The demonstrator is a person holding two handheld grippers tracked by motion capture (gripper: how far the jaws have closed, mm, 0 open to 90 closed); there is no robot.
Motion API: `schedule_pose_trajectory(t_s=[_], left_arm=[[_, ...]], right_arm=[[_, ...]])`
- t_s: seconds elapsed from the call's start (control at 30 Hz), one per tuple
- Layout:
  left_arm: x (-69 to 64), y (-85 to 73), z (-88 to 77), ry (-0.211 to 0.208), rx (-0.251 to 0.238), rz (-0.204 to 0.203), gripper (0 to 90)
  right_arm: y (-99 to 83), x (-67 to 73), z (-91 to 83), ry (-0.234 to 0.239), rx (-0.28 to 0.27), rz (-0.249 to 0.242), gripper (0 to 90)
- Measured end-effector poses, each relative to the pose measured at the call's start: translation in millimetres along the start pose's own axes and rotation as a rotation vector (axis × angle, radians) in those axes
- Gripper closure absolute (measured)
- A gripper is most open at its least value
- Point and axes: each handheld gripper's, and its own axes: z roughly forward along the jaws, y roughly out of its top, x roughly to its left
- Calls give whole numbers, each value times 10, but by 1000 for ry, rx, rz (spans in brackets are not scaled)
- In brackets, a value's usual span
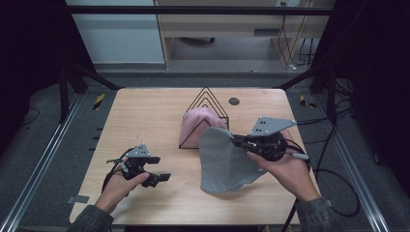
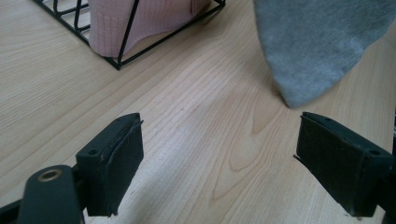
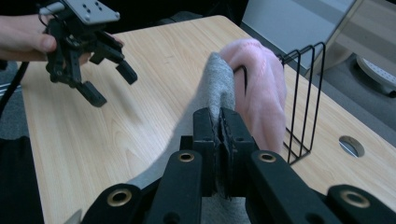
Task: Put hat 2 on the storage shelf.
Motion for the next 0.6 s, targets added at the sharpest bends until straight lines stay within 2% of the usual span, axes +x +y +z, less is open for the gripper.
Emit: schedule_pose_trajectory(t_s=[0.37,0.6], left_arm=[[-39,10,21,-18,4,17,145],[-76,24,31,-33,12,32,148]], right_arm=[[240,64,37,21,-16,-42,862],[438,153,37,37,-29,-77,862]])
